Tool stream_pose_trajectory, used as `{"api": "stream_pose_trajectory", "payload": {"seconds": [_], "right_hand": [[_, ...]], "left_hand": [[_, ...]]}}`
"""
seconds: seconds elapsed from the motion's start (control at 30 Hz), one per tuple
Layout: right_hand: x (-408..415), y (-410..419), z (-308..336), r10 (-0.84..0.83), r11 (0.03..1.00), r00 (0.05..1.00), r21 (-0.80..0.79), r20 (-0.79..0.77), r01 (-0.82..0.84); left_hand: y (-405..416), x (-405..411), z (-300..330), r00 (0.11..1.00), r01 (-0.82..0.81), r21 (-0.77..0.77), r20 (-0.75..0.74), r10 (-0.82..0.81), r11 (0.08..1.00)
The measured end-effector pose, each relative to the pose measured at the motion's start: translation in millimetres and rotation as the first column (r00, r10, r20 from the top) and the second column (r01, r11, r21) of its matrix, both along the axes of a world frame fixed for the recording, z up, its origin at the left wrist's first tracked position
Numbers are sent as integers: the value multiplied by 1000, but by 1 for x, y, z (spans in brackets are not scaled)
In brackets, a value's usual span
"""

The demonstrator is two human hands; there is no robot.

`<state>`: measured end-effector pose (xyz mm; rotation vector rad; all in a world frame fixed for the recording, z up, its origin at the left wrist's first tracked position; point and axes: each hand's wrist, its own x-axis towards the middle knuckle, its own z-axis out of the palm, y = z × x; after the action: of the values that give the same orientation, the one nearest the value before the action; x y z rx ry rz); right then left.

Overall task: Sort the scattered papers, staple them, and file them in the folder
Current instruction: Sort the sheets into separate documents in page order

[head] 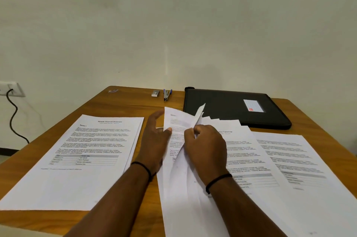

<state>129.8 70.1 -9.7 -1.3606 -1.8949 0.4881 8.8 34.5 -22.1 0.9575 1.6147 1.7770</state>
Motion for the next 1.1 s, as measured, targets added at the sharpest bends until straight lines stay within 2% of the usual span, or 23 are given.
{"api": "stream_pose_trajectory", "payload": {"seconds": [0.1, 0.17, 0.3, 0.4, 0.53, 0.6, 0.63, 0.77, 0.93, 1.1], "right_hand": [[0, -1, 2, 16, 1000, 1000, 14, 24, -16], [1, -1, 2, 23, 999, 998, 22, 55, -24], [1, -2, 3, 25, 999, 998, 18, 66, -26], [1, -3, 4, 28, 999, 997, 17, 65, -29], [1, -4, 4, 38, 999, 998, 28, 41, -39], [2, -4, 4, 39, 998, 999, 37, 33, -41], [2, -4, 4, 41, 998, 998, 45, 40, -42], [2, -2, 1, 38, 997, 998, 61, 54, -41], [0, -1, 0, 31, 997, 999, 69, 45, -34], [0, -1, -1, 57, 998, 997, 38, 42, -58]], "left_hand": [[-2, 4, -1, 963, -7, -22, -271, 1, 1000], [-1, 5, -3, 942, -8, -83, -336, -20, 997], [1, 2, -8, 948, -32, -147, -317, -16, 989], [0, 1, -5, 955, -53, -123, -295, 14, 991], [-1, 4, 3, 999, -32, -140, -47, 25, 990], [0, 2, 3, 996, 35, -144, 87, -22, 989], [-1, 2, 2, 993, 62, -131, 107, -48, 989], [-2, 7, -1, 999, 37, -181, -22, -42, 983], [-5, 9, 4, 998, 1, -206, -69, -15, 978], [-5, 10, 4, 991, -9, -152, -135, -12, 988]]}}
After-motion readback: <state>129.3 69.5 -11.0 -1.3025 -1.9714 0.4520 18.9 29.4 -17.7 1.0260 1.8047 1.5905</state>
